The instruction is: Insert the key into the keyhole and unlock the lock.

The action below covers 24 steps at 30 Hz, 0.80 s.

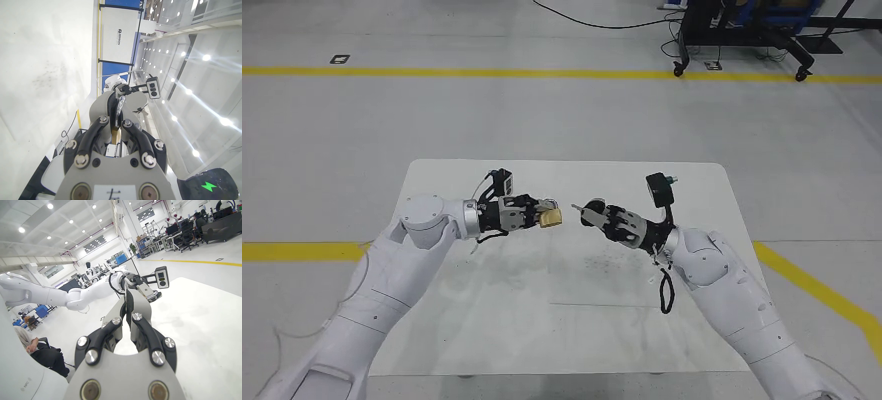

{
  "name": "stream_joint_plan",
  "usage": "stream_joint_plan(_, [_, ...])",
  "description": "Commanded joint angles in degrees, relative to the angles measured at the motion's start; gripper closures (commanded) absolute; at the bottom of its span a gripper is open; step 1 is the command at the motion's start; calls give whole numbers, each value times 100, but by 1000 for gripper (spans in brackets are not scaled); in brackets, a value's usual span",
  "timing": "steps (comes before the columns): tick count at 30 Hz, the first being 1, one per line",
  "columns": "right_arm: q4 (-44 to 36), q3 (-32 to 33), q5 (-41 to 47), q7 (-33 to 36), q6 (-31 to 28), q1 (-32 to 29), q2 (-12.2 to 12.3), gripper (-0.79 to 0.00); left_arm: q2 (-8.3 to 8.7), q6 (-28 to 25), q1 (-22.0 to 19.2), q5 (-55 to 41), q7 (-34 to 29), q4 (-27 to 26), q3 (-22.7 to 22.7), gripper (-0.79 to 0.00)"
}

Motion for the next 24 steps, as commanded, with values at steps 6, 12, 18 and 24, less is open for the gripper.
stream_joint_plan(6, [-666,198,-2010,-85,-338,138,15,0,-33,1042,-12,-425,241,178,-33,0])
stream_joint_plan(12, [-2523,817,-5642,-349,-169,-296,130,0,-87,1663,-236,-609,244,387,26,0])
stream_joint_plan(18, [-3608,750,-8082,-770,-51,-573,224,0,-207,2168,-661,-527,210,450,347,0])
stream_joint_plan(24, [-4049,472,-9239,-641,159,-591,261,0,-258,2110,-799,-535,266,544,392,0])
